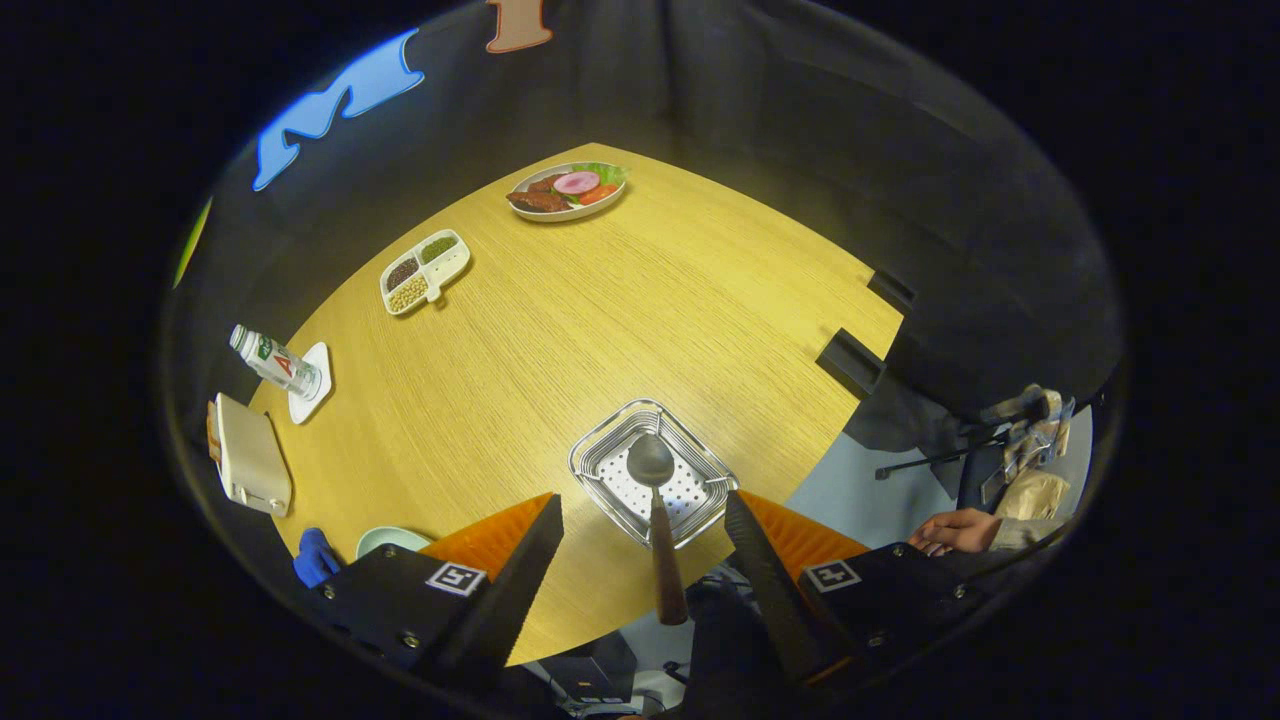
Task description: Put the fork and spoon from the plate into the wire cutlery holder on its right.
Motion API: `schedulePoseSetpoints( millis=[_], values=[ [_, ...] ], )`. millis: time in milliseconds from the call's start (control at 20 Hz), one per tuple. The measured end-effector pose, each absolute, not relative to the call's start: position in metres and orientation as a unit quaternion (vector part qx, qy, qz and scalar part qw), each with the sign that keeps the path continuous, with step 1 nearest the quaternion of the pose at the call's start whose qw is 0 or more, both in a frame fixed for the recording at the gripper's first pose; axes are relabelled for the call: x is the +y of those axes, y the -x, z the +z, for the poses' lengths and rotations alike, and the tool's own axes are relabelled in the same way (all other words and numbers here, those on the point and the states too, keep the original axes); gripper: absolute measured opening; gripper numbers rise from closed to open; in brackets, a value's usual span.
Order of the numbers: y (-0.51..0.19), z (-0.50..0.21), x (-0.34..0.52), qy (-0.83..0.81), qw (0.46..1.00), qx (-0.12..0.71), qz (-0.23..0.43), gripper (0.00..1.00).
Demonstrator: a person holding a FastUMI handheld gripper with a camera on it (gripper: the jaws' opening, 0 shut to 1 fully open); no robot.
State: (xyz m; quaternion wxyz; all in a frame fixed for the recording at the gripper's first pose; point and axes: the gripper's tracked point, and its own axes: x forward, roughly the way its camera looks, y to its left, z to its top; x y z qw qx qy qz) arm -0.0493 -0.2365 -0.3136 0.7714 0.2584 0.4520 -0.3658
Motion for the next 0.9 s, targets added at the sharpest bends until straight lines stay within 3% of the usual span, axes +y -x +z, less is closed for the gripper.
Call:
schedulePoseSetpoints(
  millis=[300,550,900],
  values=[
    [0.035,-0.293,-0.244,-0.208,0.807,0.413,-0.368,1.0],
    [0.009,-0.246,-0.249,-0.146,0.864,0.319,-0.362,1.0],
    [-0.036,-0.181,-0.197,-0.083,0.931,0.204,-0.289,0.99]
  ],
)
